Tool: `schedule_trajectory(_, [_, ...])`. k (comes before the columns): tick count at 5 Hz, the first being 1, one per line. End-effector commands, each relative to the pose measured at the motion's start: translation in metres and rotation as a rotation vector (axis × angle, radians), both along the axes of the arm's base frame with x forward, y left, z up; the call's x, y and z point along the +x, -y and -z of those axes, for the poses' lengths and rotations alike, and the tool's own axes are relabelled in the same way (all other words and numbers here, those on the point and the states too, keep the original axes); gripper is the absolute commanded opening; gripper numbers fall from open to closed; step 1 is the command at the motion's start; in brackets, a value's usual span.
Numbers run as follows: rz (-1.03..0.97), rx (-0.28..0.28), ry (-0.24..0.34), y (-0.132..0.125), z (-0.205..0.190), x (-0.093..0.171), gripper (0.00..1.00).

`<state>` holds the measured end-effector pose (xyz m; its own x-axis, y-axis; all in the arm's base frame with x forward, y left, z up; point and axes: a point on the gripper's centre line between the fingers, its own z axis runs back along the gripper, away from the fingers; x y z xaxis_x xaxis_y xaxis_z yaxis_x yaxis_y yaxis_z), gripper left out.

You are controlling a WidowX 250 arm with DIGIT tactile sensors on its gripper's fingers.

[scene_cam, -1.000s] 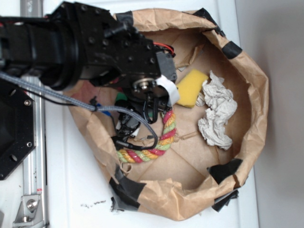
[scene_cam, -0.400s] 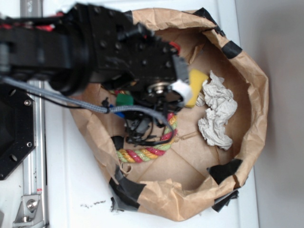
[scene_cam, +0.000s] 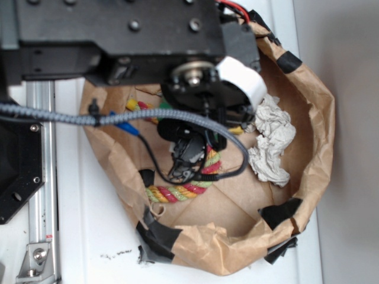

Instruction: Grab the green block.

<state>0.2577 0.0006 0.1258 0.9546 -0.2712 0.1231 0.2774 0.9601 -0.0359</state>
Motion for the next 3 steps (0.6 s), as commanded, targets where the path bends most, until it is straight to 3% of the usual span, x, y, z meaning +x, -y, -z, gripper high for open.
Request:
schedule_trajectory(1, [-0.251,0.001,0.048,0.015,-0.015,0.010,0.00])
schedule_trajectory(3, [-0.309,-0.048,0.053,0.036,-0.015,0.017,0.00])
